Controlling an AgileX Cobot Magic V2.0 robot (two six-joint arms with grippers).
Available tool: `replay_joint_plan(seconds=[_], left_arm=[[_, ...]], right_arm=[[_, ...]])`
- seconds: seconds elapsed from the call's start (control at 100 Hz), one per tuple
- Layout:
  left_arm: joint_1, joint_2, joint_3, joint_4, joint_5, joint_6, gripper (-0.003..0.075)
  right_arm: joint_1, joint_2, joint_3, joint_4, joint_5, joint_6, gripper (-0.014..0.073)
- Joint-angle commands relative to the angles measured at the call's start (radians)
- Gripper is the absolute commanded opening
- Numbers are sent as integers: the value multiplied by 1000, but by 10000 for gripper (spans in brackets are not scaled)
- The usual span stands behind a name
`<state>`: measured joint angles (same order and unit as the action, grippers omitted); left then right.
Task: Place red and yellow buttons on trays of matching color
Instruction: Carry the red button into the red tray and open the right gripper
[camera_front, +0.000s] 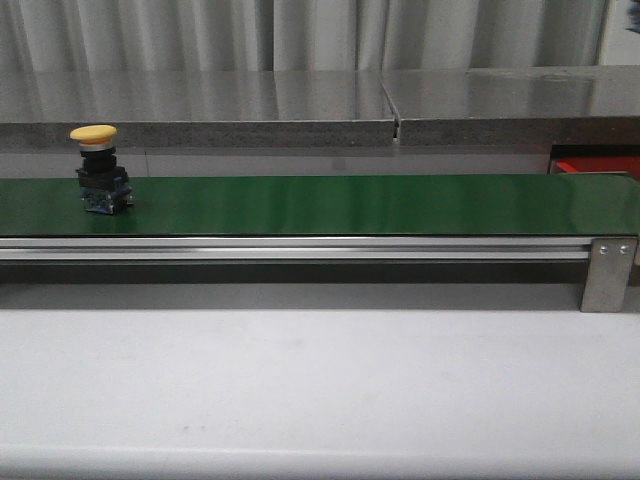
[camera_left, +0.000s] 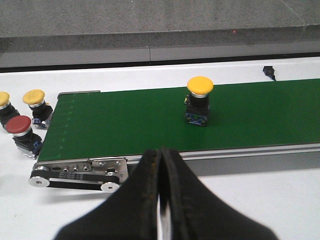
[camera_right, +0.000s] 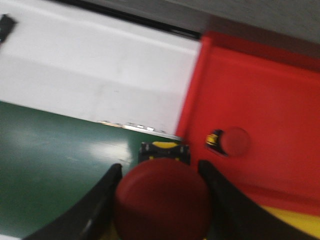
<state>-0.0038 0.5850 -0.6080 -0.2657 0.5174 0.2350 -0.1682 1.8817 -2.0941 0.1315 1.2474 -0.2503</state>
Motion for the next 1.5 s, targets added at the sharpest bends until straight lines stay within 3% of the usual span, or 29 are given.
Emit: replay_joint_plan(seconds=[0.0,0.14,0.3,0.9,1.49], left_arm=[[-7,5,-26,-20,-74,0,-20],[-7,5,-26,-20,-74,0,-20],[-7,5,-26,-20,-74,0,-20],[-7,5,-26,-20,-74,0,-20],[-7,5,-26,-20,-74,0,-20]], right_arm=[[-101,-48,-33,5,16,33,180],[-202,-17,-33,5,-5,32,180],[-241,81,-33,5,-52,29,180],[-242,323,-34,13,-256,29,180],[-242,381,-34,12,-269,29,209]])
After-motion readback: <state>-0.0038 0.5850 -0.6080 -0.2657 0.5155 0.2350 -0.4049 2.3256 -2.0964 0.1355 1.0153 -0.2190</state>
